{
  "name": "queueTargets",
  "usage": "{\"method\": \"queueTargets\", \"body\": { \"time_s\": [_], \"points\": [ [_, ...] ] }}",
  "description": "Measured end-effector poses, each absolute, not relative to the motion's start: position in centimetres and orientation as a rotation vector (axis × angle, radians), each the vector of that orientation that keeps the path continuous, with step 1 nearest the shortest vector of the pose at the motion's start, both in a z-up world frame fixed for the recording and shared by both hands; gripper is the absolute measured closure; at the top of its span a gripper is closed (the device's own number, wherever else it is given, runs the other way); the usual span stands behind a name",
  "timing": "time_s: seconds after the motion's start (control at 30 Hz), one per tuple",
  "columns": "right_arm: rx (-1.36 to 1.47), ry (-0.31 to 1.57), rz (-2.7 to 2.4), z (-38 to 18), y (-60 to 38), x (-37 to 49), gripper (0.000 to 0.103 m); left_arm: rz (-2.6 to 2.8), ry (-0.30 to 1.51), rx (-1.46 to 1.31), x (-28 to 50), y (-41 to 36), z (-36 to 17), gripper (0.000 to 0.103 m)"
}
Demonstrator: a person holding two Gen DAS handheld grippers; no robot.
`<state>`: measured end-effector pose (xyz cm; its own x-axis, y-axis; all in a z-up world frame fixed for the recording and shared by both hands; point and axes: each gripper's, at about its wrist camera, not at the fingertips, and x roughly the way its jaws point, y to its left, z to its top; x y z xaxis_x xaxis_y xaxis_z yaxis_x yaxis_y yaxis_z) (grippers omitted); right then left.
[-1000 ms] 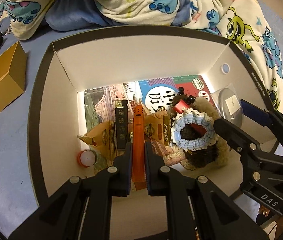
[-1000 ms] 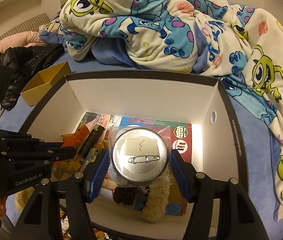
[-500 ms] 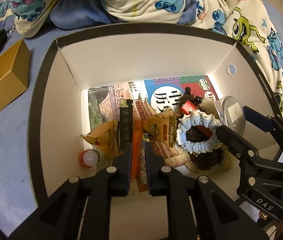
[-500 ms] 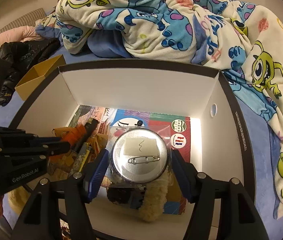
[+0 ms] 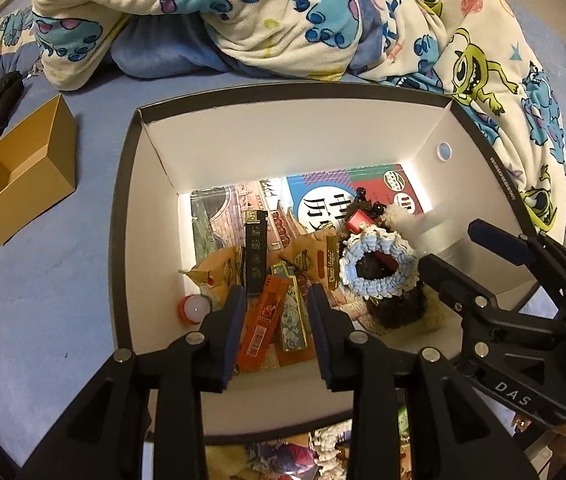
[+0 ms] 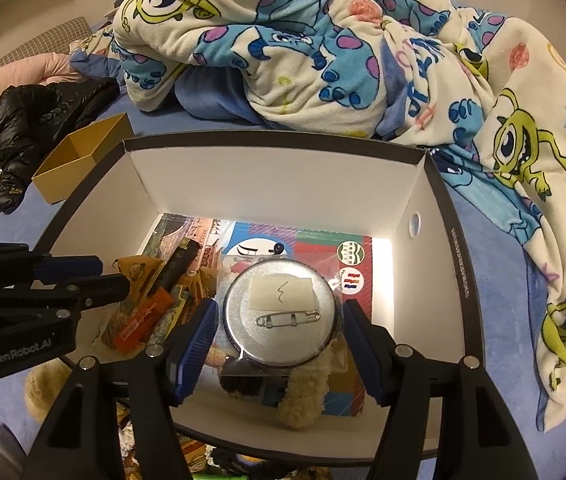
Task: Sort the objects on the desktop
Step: 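Withdraw both tools from the shoebox back to the pile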
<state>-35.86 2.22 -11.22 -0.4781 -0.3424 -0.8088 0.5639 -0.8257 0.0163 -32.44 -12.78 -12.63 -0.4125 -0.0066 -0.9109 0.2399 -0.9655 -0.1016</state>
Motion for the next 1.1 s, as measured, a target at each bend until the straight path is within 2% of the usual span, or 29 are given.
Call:
{"method": "queueTargets", "body": {
  "time_s": [0.07,0.23,0.73,1.1],
  "points": [
    [1.205,0.298,-2.275,-11.1,2.4,-36.0,0.033,-2.505,0.316,1.608,-32.1,-12.8,-12.2,0.07],
    [1.183,0.269,-2.302,-9.9,2.9,-35.4,0.033,-2.516,0.321,1.59,-31.0,-12.7,-11.1,0.07],
    [1.086,0.347,-2.316,-6.1,5.2,-28.9,0.033,-2.569,0.25,1.606,-23.7,-9.3,-8.4,0.07],
    [1.078,0.365,-2.288,-6.9,9.3,-21.7,0.033,-2.569,0.215,1.751,-16.5,-4.9,-12.3,0.07]
  ]
}}
